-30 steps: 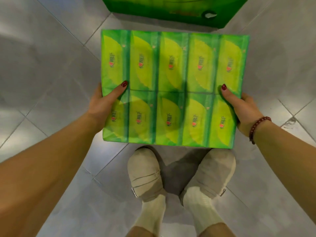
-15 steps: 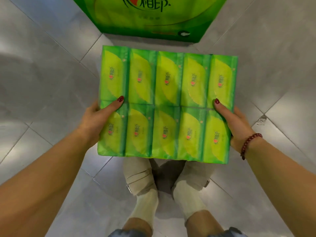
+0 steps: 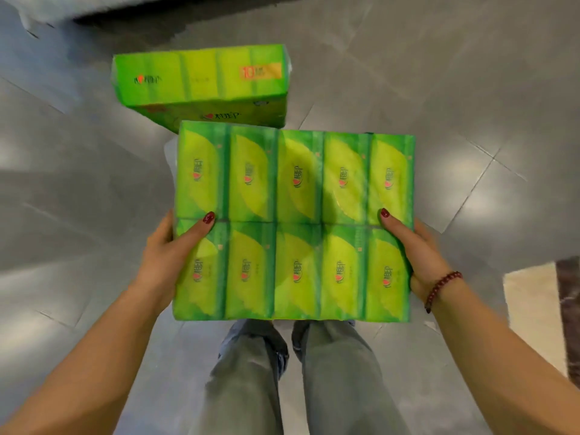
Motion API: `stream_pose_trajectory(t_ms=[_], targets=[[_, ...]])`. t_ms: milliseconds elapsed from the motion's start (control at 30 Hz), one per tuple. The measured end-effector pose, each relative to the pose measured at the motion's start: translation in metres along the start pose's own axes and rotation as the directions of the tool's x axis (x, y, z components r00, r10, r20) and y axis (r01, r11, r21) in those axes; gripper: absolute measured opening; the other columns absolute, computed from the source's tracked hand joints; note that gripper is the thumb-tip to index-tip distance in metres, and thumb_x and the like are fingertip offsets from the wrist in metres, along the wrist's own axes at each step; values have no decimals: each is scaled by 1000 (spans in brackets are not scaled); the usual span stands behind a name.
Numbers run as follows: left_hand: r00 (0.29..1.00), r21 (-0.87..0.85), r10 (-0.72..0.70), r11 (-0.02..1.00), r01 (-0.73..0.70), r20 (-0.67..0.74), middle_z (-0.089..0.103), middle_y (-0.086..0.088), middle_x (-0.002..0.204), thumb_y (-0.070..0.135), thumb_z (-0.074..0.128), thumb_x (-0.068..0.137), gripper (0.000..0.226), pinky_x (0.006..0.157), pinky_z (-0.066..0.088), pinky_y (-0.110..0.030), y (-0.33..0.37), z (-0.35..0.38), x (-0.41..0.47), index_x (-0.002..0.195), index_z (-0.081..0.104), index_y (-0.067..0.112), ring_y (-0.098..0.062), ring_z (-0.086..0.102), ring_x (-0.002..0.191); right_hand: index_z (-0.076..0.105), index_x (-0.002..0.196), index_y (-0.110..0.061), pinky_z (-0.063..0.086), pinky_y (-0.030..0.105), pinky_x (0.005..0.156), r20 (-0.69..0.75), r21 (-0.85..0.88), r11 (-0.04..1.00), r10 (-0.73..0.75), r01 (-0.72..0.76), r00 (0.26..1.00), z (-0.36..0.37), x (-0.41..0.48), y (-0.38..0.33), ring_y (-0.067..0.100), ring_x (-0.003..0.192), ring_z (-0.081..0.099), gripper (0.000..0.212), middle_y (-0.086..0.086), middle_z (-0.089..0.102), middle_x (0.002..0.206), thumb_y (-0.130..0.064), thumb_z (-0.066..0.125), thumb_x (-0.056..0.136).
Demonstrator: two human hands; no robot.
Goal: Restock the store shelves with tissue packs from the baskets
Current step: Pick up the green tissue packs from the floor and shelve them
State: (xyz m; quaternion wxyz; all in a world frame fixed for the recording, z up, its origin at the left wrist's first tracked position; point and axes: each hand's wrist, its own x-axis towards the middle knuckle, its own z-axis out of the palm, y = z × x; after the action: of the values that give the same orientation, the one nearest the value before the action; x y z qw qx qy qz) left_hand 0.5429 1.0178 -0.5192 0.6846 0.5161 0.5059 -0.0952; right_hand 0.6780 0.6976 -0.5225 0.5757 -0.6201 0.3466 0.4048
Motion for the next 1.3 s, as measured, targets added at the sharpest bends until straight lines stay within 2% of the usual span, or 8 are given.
stream_pose_trajectory(t_ms=[167, 333, 433, 600, 900, 1067, 1200, 1300], targets=[[994, 47, 67, 996, -71, 82, 72, -4, 111, 46, 81, 64, 59, 73, 57, -41, 91, 15, -91, 118, 65, 29, -25, 72, 94, 56, 124, -14, 58, 49, 75, -17, 65, 995, -75, 76, 997, -19, -112, -57, 32, 96, 70, 73, 13, 71, 111, -42, 81, 62], [982, 25, 138, 989, -143, 128, 74, -5, 105, 40, 79, 65, 51, 61, 58, -31, 157, 30, -156, 112, 68, 24, -21, 73, 86, 56, 124, -15, 58, 42, 67, -36, 123, 977, -170, 173, 985, -31, -201, -101, 29, 90, 72, 73, 11, 72, 108, -41, 81, 61], [967, 27, 159, 986, -168, 202, 73, -8, 107, 37, 77, 68, 55, 62, 58, -35, 186, 37, -178, 119, 65, 20, -24, 72, 87, 55, 122, -14, 58, 40, 63, -104, 163, 956, -231, 246, 967, -36, -246, -113, 28, 86, 72, 76, 11, 72, 105, -42, 83, 57], [905, 83, 184, 969, -232, 383, 73, -10, 107, 34, 78, 63, 57, 62, 58, -38, 236, 56, -196, 117, 66, 20, -26, 72, 87, 54, 124, -12, 58, 46, 70, -256, 296, 883, -294, 364, 921, -37, -315, -97, 34, 91, 70, 77, 15, 71, 108, -41, 82, 59], [659, 289, 56, 869, -402, 750, 75, -8, 98, 34, 80, 55, 65, 55, 57, -33, 278, 122, -236, 117, 66, 21, -26, 73, 79, 64, 114, -8, 57, 39, 59, -611, 568, 582, -175, 582, 772, -13, -406, 10, 31, 79, 72, 59, 18, 73, 100, -34, 78, 64], [507, 382, -108, 793, -475, 855, 74, -9, 102, 35, 81, 57, 58, 66, 58, -39, 241, 162, -281, 112, 68, 23, -29, 73, 86, 67, 111, -7, 58, 40, 61, -760, 581, 441, -7, 685, 649, -11, -455, 87, 31, 81, 72, 61, 17, 74, 97, -35, 82, 59], [366, 451, -285, 712, -538, 886, 75, -8, 102, 36, 82, 59, 58, 62, 58, -40, 191, 197, -331, 114, 67, 25, -30, 73, 86, 69, 103, -8, 57, 36, 55, -815, 573, 376, 164, 728, 556, -8, -498, 155, 31, 73, 73, 64, 16, 74, 90, -42, 84, 50], [281, 468, -376, 663, -585, 883, 75, -11, 99, 35, 80, 59, 55, 57, 58, -38, 143, 217, -376, 110, 68, 21, -30, 73, 82, 69, 101, -8, 58, 40, 60, -815, 576, 289, 268, 764, 513, -8, -527, 209, 33, 74, 72, 66, 18, 74, 91, -43, 84, 47]])
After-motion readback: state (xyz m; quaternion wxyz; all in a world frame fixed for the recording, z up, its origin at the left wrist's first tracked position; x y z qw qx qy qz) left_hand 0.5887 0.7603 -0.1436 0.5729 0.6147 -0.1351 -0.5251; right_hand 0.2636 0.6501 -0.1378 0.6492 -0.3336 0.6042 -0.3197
